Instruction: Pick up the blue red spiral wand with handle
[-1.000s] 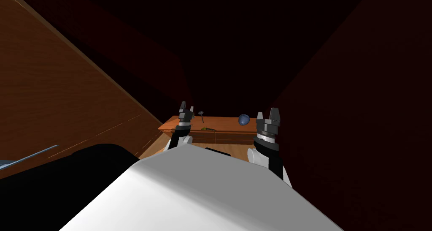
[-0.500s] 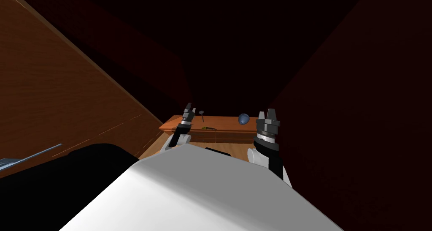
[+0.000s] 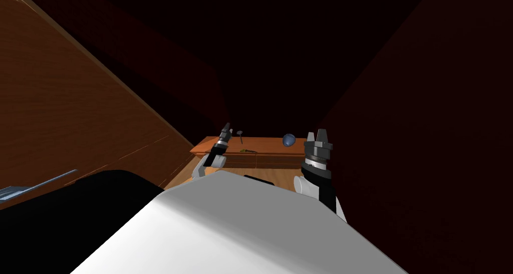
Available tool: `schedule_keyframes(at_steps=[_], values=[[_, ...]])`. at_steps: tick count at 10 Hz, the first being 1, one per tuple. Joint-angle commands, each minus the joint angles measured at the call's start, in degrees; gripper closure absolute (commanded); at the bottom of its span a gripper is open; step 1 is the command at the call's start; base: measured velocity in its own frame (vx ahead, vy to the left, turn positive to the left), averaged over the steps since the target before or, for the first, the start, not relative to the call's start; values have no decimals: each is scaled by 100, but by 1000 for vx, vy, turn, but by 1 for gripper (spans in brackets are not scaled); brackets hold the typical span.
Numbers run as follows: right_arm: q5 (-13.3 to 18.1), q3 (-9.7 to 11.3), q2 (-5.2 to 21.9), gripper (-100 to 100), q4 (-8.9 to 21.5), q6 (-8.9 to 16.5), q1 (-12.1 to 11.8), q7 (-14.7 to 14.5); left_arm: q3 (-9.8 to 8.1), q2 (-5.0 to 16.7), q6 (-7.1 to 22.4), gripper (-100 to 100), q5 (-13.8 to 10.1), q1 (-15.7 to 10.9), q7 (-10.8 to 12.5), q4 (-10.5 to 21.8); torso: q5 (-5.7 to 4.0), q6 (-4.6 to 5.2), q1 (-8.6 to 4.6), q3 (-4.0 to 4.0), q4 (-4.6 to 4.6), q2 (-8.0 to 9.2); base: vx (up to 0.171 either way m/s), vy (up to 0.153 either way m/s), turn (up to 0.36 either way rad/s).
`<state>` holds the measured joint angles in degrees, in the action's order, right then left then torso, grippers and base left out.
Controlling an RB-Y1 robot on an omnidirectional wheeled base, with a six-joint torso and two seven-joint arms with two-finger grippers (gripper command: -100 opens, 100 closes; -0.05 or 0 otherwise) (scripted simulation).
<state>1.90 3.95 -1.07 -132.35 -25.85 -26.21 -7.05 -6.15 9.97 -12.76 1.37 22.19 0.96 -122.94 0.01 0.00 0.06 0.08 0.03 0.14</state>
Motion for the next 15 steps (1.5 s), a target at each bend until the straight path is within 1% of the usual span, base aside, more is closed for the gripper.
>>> schedule_keyframes(at_steps=[1,2,3,4,5,6,7,8,9,10,11,12,13,14,15], values=[[0,0,0,0,0,0,0,0,-160,130,286,-100,61,-251,-32,286,0,0,0,0,0,0,-56,13,-33],[0,0,0,0,0,0,0,0,-160,130,354,-100,61,-251,-32,332,0,0,2,2,1,4,-43,11,-17],[0,0,0,0,0,0,0,0,-278,201,545,-100,100,-444,-51,584,0,-1,0,1,1,2,-38,8,-30],[0,0,0,0,0,0,0,0,-278,201,591,-100,100,-444,-51,584,0,0,1,-1,0,-1,-28,6,-18],[0,0,0,0,0,0,0,0,-400,257,803,-100,141,-643,-68,847,0,-1,-2,-1,-1,-3,-31,5,-29],[0,0,0,0,0,0,0,0,-524,300,974,-100,181,-845,-82,1009,0,0,-2,-2,-1,-4,-51,10,-73],[0,0,0,0,0,0,0,0,-524,300,1094,-100,181,-845,-82,1120,0,0,0,1,0,1,-41,12,-23],[0,0,0,0,0,0,0,0,-650,330,1291,-100,221,-1049,-94,1337,0,-1,0,0,0,0,-37,10,-42],[0,0,0,0,0,0,0,0,-650,330,1356,-100,221,-1049,-94,1403,0,0,-1,0,0,-1,-26,9,-22],[0,0,0,0,0,0,0,0,-776,351,1602,-100,260,-1252,-103,1629,0,-1,-1,-3,-1,-5,-29,7,-52],[0,0,0,0,0,0,0,0,-776,351,1624,-100,260,-1252,-103,1693,0,0,-2,-2,-1,-5,-24,7,-28],[0,0,0,0,0,0,0,0,-902,362,1896,-100,297,-1453,-109,1835,-1,-1,-3,-3,-1,-6,-29,7,-51],[0,0,0,0,0,0,0,0,-902,362,1896,-100,297,-1453,-109,1974,-1,0,-2,-3,-1,-6,-25,6,-34],[0,0,0,0,0,0,0,0,-1026,367,2171,-100,332,-1648,-110,2167,0,-2,-3,-4,-2,-6,-27,3,-62],[0,0,0,0,0,0,0,0,-1026,367,2171,-100,332,-1648,-110,2293,-1,0,-2,-4,-1,-6,-24,4,-41]])
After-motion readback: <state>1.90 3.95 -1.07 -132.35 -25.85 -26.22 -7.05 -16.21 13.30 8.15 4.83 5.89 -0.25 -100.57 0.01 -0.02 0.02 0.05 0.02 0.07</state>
